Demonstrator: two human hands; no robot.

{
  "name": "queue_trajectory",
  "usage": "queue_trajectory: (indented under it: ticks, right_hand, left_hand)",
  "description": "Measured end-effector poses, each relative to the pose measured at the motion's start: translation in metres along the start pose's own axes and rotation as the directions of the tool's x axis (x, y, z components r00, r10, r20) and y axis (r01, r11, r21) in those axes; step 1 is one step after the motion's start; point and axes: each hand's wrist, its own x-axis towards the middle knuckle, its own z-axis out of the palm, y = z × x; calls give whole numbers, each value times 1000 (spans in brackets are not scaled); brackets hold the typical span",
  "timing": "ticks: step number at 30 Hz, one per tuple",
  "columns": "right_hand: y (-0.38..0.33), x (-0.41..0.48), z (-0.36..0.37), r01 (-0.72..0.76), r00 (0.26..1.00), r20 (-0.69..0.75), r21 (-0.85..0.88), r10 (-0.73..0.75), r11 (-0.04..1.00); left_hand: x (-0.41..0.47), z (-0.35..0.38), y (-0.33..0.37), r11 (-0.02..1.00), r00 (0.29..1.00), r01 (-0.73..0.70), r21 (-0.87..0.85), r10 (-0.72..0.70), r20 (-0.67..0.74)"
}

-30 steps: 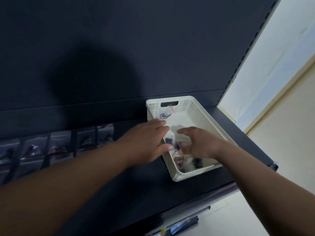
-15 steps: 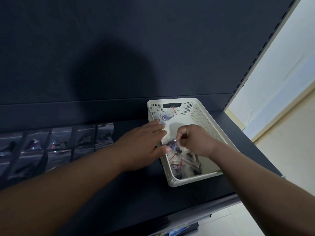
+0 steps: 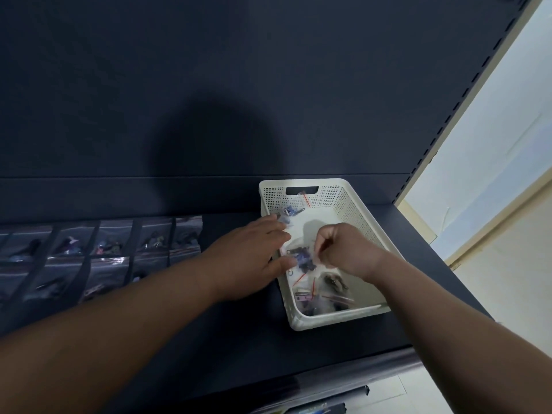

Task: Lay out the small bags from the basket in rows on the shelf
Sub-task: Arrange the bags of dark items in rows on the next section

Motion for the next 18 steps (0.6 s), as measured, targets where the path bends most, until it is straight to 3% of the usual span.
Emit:
queue_trajectory:
  ticks: [4, 6, 8, 11, 15, 18]
  right_hand:
    - [-16, -9, -18, 116, 991, -83, 182, -102, 977]
    - [-30, -16, -26, 175, 984, -70, 233, -163, 957]
    - [-47, -24, -31, 214, 976, -31, 294, -214, 931]
    - [-75, -36, -27, 219, 966, 42, 381, -254, 898]
    - [-107, -47, -1, 221, 951, 103, 436, -292, 873]
    - [-128, -49, 27, 211, 951, 102, 478, -293, 853]
  left_hand:
    - [-5, -3, 3, 993, 996, 34, -109, -43, -81]
    - [-6, -7, 4, 964, 982, 55, -260, -98, -158]
    - [-7, -13, 4, 853, 964, 86, -515, -201, -172]
    - [-12, -27, 3, 551, 948, 130, -825, -313, -59]
    - [-40, -44, -6, 302, 947, 180, -936, -311, 82]
    - [-67, -48, -22, 275, 929, 179, -945, -362, 71]
